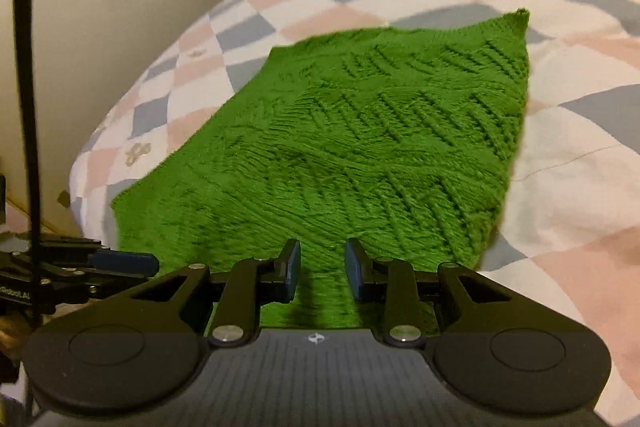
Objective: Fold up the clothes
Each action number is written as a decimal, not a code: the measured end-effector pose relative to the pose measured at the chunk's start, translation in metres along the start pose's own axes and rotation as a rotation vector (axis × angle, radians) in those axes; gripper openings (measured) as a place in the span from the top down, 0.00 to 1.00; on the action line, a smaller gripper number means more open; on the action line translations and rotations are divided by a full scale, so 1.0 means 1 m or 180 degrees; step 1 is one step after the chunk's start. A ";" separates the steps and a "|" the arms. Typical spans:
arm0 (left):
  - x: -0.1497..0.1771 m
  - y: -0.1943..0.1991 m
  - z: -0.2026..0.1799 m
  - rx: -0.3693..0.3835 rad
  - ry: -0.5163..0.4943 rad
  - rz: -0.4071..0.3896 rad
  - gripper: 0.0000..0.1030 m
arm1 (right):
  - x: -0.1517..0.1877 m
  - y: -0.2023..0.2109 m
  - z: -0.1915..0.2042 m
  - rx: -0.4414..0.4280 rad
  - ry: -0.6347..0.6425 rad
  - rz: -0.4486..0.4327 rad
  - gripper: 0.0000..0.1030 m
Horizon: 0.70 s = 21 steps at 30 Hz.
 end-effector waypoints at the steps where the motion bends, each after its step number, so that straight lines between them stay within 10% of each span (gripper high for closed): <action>1: -0.005 0.005 -0.006 -0.0108 0.0069 0.0029 0.63 | -0.008 0.009 0.005 -0.0018 -0.0026 0.0052 0.71; 9: -0.018 0.017 -0.070 -0.0573 0.0695 -0.0201 0.63 | -0.077 0.058 0.004 0.0013 0.0182 0.0320 0.68; 21: 0.009 -0.041 -0.112 -0.1395 0.1936 -0.0761 0.62 | -0.112 0.068 -0.067 -0.0491 0.1513 0.0585 0.66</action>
Point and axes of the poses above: each gripper's, at about its wrist camera, not at the fingertips, and y roughly against the way its jaws point, z to its left, x to its underside, the point moved 2 cm from there along -y, roughly the way its jaws point, and after that the axes turned 11 degrees about x, right-handed, at the moved point
